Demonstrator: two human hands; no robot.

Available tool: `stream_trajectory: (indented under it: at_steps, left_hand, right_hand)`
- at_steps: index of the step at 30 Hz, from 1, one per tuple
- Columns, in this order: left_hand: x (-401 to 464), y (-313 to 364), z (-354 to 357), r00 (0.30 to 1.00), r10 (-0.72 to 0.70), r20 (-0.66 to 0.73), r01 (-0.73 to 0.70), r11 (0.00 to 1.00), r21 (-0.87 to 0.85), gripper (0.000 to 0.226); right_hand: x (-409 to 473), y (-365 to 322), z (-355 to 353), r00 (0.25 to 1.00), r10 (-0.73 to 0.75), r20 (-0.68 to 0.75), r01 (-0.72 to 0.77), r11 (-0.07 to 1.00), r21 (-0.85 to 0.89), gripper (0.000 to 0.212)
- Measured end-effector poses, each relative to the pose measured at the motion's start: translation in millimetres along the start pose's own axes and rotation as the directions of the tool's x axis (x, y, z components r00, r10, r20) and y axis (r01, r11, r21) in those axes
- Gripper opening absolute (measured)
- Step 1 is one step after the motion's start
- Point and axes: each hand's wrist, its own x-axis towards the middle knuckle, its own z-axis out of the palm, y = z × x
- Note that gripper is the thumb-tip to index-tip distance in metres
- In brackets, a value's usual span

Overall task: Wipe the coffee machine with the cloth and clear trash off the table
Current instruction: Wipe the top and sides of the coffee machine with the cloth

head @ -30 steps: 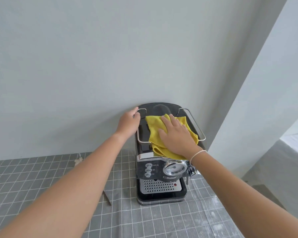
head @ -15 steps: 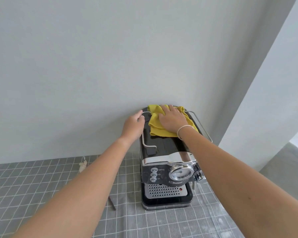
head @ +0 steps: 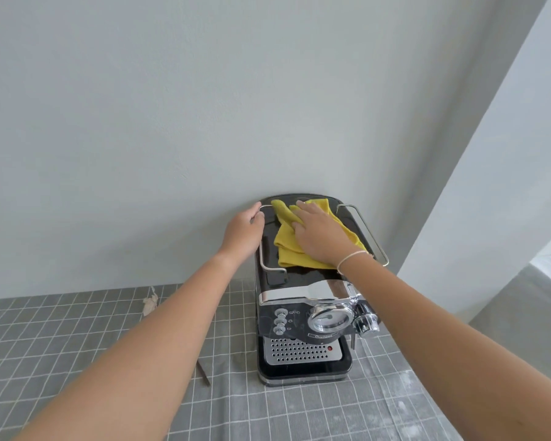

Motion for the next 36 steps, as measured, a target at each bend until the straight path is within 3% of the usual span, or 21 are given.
stream_trajectory:
  at_steps: [4, 11, 16, 20, 29, 36]
  left_hand:
    - [-1, 2, 1, 1.000, -0.017, -0.014, 0.017, 1.000, -0.005, 0.044]
    - [-3, 4, 0, 1.000, -0.023, -0.002, 0.023, 0.999, -0.031, 0.044]
    - [-4, 2, -2, 1.000, -0.009, -0.002, 0.009, 1.000, -0.013, 0.044]
    - [-3, 7, 1, 1.000, -0.002, -0.007, 0.002, 1.000, -0.020, 0.044]
    - [2, -1, -5, 0.999, -0.023, -0.025, 0.022, 1.000, -0.022, 0.044]
    - [0, -1, 1, 1.000, 0.000, -0.018, -0.001, 0.998, -0.055, 0.044]
  right_hand:
    - [-21, 8, 3, 0.999, 0.046, 0.014, -0.046, 0.998, 0.041, 0.048]
    - [22, 11, 4, 0.975, 0.222, -0.003, -0.222, 0.975, -0.001, 0.056]
    - [-7, -1, 11, 0.990, 0.142, 0.017, -0.140, 0.986, -0.087, 0.061]
    - [-34, 5, 7, 0.993, 0.120, 0.020, -0.119, 0.992, -0.040, 0.053]
    - [57, 1, 14, 0.968, 0.238, -0.075, -0.234, 0.970, 0.057, 0.048]
    - [80, 0, 5, 0.988, 0.153, -0.019, -0.152, 0.988, 0.024, 0.039]
